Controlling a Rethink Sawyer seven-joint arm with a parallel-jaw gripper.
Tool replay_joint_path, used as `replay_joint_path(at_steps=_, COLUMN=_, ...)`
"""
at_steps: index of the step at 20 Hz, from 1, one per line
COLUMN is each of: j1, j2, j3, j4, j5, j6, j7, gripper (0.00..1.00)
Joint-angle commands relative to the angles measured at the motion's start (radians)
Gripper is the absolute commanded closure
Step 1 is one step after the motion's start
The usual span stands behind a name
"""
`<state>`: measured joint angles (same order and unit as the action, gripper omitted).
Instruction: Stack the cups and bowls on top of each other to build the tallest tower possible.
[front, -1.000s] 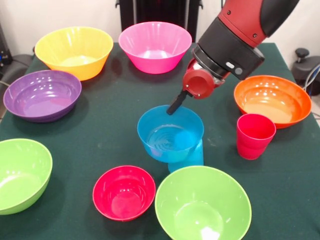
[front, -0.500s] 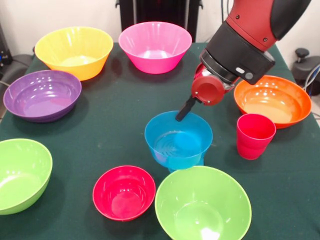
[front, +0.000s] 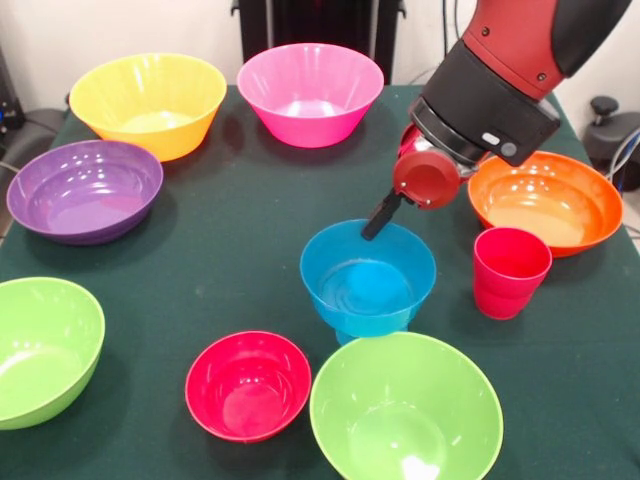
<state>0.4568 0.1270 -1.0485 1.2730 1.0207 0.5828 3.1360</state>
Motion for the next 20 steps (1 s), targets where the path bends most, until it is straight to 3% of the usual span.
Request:
replay_joint_path(at_steps=1, j1=0.023, j2=0.023, j3=0.145, j4=0.011, j5=-0.072, j6=0.072, j7=0.155, gripper=1.0)
replay_joint_path(at_steps=14, j1=0.024, j2=0.012, j3=0.155, j4=0.024, j5=-0.073, j6=0.064, j7=0.14, gripper=1.0)
replay_joint_path(at_steps=20, j1=0.034, j2=-0.017, j3=0.189, j4=0.078, j5=-0.073, j6=0.011, j7=0.09, gripper=1.0)
